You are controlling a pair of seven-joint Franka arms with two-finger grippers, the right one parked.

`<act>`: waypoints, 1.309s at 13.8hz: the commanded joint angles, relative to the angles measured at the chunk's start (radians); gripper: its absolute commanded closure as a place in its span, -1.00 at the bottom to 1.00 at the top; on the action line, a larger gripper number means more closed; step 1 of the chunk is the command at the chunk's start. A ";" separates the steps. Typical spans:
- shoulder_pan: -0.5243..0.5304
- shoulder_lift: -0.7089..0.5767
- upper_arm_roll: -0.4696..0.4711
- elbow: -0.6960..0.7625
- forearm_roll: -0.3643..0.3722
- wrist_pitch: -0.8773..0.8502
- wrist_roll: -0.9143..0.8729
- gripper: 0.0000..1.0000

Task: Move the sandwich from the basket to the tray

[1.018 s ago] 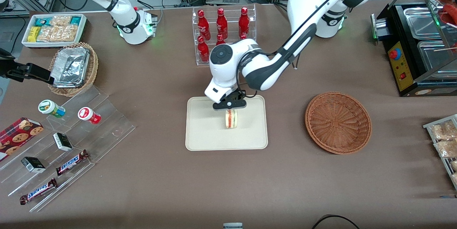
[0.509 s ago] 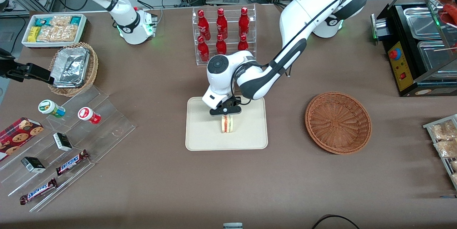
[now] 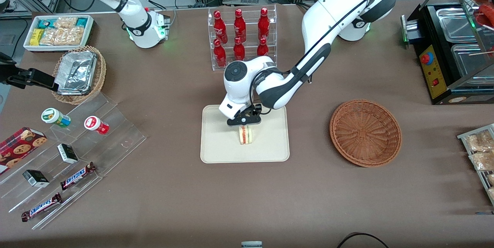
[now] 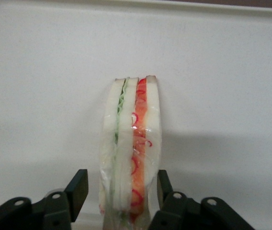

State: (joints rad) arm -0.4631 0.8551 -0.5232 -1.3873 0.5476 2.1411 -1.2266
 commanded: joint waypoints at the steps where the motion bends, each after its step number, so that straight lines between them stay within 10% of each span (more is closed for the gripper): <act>1: 0.000 -0.079 0.000 0.028 0.002 -0.059 -0.027 -0.98; 7: 0.099 -0.367 -0.003 0.025 -0.214 -0.332 -0.016 -0.98; 18: 0.414 -0.594 -0.001 0.007 -0.310 -0.638 0.424 -0.98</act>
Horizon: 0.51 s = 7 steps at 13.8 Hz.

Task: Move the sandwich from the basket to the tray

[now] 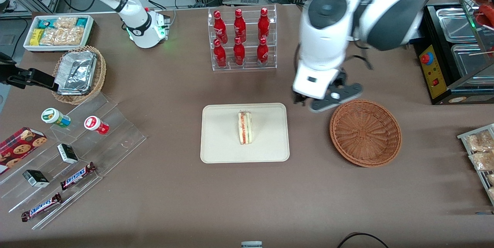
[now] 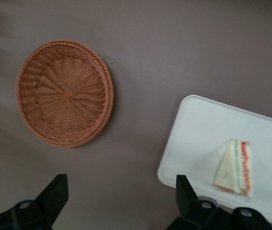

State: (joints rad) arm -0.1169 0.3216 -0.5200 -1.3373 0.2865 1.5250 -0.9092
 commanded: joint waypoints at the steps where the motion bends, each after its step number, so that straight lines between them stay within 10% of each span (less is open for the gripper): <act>1: 0.104 -0.071 -0.003 -0.043 -0.073 -0.028 0.174 -0.98; 7: 0.112 -0.165 0.248 -0.062 -0.191 -0.085 0.546 -0.98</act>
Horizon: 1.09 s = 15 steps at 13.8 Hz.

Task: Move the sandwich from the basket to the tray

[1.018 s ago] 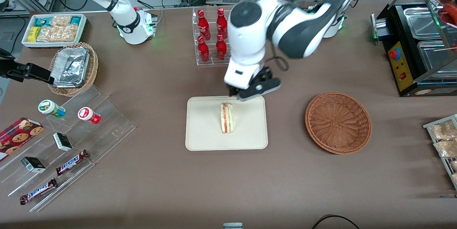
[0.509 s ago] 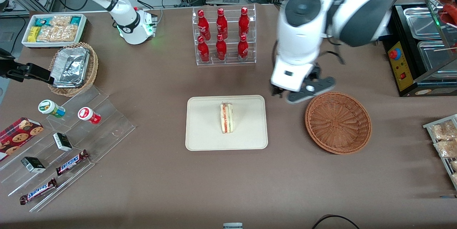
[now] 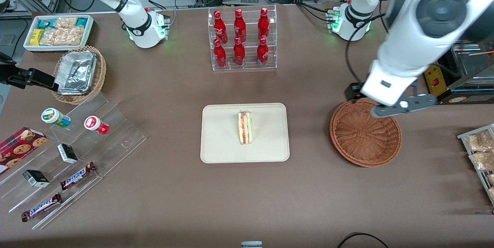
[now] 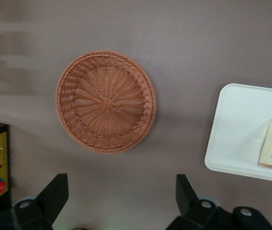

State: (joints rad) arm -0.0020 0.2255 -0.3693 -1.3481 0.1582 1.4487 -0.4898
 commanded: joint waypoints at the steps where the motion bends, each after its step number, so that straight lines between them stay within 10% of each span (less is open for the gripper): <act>1: -0.004 -0.090 0.142 -0.068 -0.081 -0.011 0.179 -0.98; 7: -0.082 -0.235 0.441 -0.227 -0.120 -0.016 0.464 -0.98; 15: -0.087 -0.229 0.458 -0.218 -0.109 -0.027 0.534 -0.98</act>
